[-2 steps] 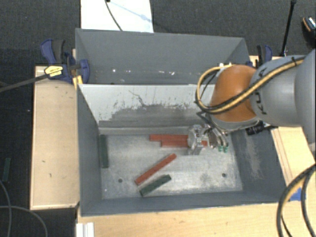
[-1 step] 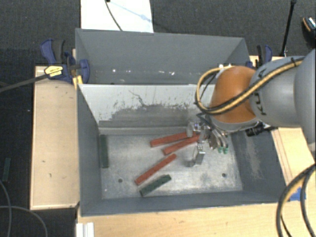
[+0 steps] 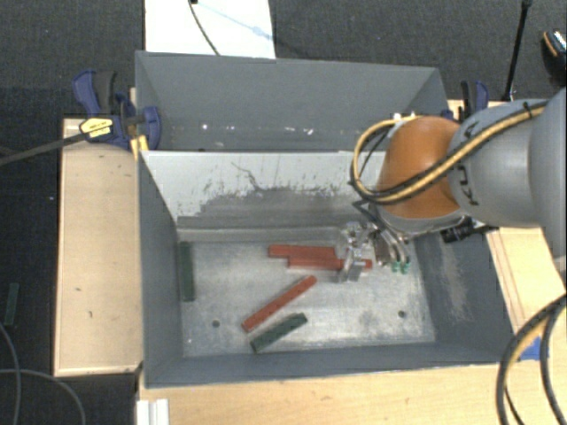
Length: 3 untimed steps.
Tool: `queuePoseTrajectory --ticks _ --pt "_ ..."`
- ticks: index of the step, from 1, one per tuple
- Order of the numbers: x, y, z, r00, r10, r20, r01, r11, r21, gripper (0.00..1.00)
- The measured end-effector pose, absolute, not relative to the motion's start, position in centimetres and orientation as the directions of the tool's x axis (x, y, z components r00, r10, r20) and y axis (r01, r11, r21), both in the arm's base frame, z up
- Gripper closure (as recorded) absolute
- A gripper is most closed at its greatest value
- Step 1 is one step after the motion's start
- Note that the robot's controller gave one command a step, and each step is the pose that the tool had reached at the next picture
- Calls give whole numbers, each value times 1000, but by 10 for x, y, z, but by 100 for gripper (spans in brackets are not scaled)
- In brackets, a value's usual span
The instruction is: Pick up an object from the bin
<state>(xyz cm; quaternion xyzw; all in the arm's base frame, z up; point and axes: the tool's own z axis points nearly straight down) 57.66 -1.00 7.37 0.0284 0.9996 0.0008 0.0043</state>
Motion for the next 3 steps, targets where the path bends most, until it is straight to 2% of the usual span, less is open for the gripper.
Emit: queuePoseTrajectory --ticks 1,2,3 --pt "548 -21 213 -998 58 -10 58 998 0 100" --pt "546 -20 209 -998 58 -3 58 998 0 0" --pt "586 4 67 -994 111 -2 111 994 2 0"
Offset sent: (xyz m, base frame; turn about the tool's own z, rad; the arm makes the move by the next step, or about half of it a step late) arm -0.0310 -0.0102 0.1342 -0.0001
